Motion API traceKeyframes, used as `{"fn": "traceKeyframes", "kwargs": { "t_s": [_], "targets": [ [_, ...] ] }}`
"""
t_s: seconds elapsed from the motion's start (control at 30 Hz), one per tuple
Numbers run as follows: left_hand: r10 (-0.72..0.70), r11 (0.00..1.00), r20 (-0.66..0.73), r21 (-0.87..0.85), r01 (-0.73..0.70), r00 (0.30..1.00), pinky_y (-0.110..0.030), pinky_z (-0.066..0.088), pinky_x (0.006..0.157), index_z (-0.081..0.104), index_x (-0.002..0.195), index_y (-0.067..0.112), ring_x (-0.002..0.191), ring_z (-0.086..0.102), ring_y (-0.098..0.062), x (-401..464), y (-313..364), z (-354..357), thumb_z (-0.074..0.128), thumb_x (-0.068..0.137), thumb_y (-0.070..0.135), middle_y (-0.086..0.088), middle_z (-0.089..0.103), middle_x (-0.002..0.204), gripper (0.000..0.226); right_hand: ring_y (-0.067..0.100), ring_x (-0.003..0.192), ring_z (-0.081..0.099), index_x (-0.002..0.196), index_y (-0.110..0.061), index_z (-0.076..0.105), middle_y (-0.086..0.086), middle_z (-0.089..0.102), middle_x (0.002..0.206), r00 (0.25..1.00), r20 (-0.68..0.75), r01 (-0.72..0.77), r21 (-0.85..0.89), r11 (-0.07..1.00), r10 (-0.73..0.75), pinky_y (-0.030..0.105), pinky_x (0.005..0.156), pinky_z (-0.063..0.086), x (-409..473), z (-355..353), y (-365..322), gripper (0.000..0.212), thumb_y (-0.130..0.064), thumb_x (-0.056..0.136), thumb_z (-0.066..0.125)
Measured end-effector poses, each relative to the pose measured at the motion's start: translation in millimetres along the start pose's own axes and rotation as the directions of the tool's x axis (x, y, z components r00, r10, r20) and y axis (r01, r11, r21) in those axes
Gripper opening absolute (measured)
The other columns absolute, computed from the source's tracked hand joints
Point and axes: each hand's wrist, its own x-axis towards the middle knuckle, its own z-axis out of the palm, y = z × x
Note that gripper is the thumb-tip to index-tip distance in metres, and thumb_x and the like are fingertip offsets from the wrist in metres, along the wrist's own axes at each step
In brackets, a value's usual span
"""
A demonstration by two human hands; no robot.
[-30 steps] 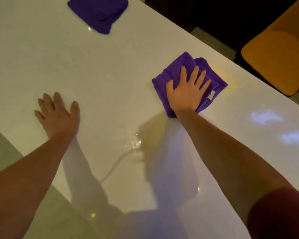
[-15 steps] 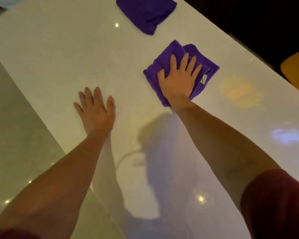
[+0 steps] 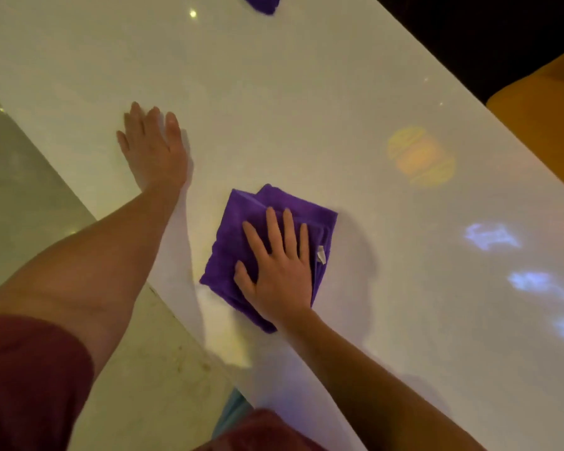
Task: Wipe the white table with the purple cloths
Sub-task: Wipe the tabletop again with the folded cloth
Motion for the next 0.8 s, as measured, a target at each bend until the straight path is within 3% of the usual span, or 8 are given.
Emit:
{"fn": "traceKeyframes", "kwargs": {
  "t_s": [0.1,0.27,0.47,0.63,0.8],
  "targets": [
    [0.028,0.992,0.036,0.12,-0.032,0.999,-0.052,0.012,0.127,0.043,0.152,0.013,0.156,0.02,-0.032,1,2,3,0.01,0.104,0.056,-0.013,0.027,0.168,0.072,0.034,0.164,0.01,0.161,-0.033,0.042,0.006,0.026,0.175,0.996,-0.035,-0.079,-0.049,0.996,0.077,0.059,0.131,0.005,-56,-12,37,0.068,-0.062,0.1,0.048],
    [0.024,0.988,0.063,0.15,-0.033,0.998,-0.057,0.008,0.127,0.035,0.156,0.009,0.157,0.014,-0.037,2,0,10,0.01,0.103,0.055,-0.016,0.025,0.168,0.075,0.033,0.165,0.009,0.161,-0.034,0.041,0.005,0.024,0.176,0.95,-0.086,-0.305,-0.069,0.95,0.299,0.059,0.131,0.004,-38,-24,63,0.067,-0.062,0.1,0.044],
    [0.017,0.986,0.078,0.166,-0.03,0.997,-0.059,0.007,0.127,0.035,0.157,0.008,0.158,0.013,-0.037,1,5,7,0.018,0.105,0.05,-0.016,0.023,0.169,0.068,0.037,0.163,0.014,0.161,-0.028,0.042,0.01,0.025,0.175,0.897,-0.142,-0.431,-0.077,0.899,0.418,0.061,0.13,0.009,46,-29,68,0.069,-0.063,0.102,0.037],
    [0.017,0.983,0.12,0.18,-0.038,0.993,-0.061,0.008,0.126,0.034,0.157,0.009,0.158,0.013,-0.038,5,3,7,0.027,0.106,0.033,-0.017,0.022,0.169,0.057,0.038,0.163,0.012,0.164,-0.024,0.036,0.012,0.022,0.175,0.897,-0.124,-0.437,-0.098,0.894,0.424,0.061,0.131,0.007,140,-21,35,0.07,-0.059,0.103,0.032],
    [0.091,0.996,0.136,-0.002,-0.092,0.986,-0.062,0.003,0.126,0.039,0.155,0.014,0.159,0.014,-0.029,4,-4,-7,0.031,0.106,0.024,-0.007,0.028,0.168,0.051,0.041,0.163,0.01,0.167,-0.021,0.03,0.016,0.019,0.176,0.86,-0.136,-0.505,-0.097,0.858,0.492,0.062,0.131,0.004,220,-5,-21,0.074,-0.058,0.102,0.025]
  ]
}}
